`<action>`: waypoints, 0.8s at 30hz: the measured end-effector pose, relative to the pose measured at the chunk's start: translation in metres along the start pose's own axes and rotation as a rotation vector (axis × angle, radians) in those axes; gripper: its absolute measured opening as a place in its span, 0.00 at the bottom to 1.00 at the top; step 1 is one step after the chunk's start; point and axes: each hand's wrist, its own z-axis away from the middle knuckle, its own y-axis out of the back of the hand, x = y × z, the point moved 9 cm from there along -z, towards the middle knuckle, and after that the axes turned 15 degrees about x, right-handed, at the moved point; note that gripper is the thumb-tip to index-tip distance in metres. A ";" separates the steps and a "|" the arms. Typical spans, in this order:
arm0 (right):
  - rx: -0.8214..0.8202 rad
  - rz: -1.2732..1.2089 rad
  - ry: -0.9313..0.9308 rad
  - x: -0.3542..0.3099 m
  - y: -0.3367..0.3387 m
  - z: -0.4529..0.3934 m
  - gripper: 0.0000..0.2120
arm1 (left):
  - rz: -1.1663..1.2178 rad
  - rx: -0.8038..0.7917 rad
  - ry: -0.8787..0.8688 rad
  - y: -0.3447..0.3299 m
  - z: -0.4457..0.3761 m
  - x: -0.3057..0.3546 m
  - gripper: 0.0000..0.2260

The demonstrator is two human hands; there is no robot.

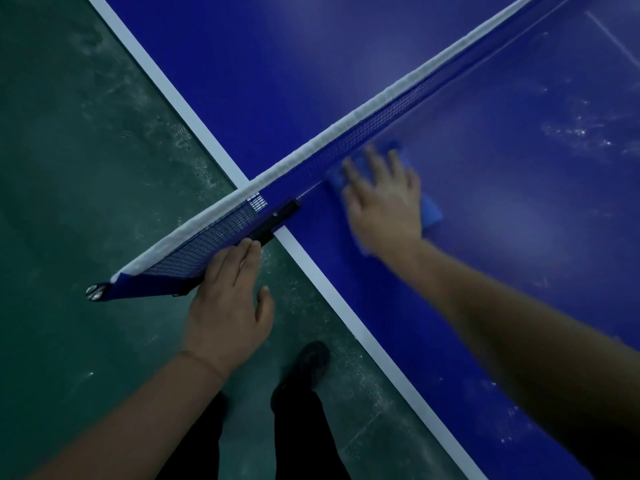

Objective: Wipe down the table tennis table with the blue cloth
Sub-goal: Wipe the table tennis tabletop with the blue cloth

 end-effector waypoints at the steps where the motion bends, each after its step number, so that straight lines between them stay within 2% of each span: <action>1: -0.023 -0.025 0.105 -0.018 0.001 0.022 0.24 | 0.004 0.002 0.003 0.001 0.000 0.000 0.26; 3: -0.077 -0.039 0.208 -0.013 0.001 0.029 0.24 | 0.004 0.003 0.012 0.002 -0.001 -0.001 0.27; 4: -0.063 -0.008 0.175 0.005 0.002 0.016 0.24 | 0.002 0.002 0.014 0.002 -0.002 -0.001 0.27; 7: -0.040 0.051 -0.196 0.070 0.002 -0.029 0.24 | 0.002 0.000 0.013 0.003 -0.001 0.000 0.26; 9: -0.034 0.023 -0.302 0.064 0.000 -0.031 0.23 | 0.028 0.009 0.012 0.003 -0.002 0.000 0.26; 10: -0.035 0.018 -0.256 0.043 -0.002 -0.023 0.23 | 0.040 0.020 0.010 0.003 -0.002 0.000 0.26; 13: -0.074 -0.037 0.046 -0.032 -0.003 0.022 0.24 | 0.066 0.030 0.015 0.003 -0.001 -0.001 0.25; 15: -0.116 -0.051 0.151 -0.046 -0.002 0.036 0.23 | 0.065 0.032 0.007 0.003 -0.001 -0.001 0.25; 20: -0.092 0.001 -0.027 -0.028 -0.006 -0.001 0.21 | 0.071 0.021 -0.001 0.002 0.001 -0.002 0.25; 24: -0.083 -0.014 0.108 -0.058 -0.009 0.008 0.20 | 0.080 0.029 0.006 0.002 0.001 -0.001 0.25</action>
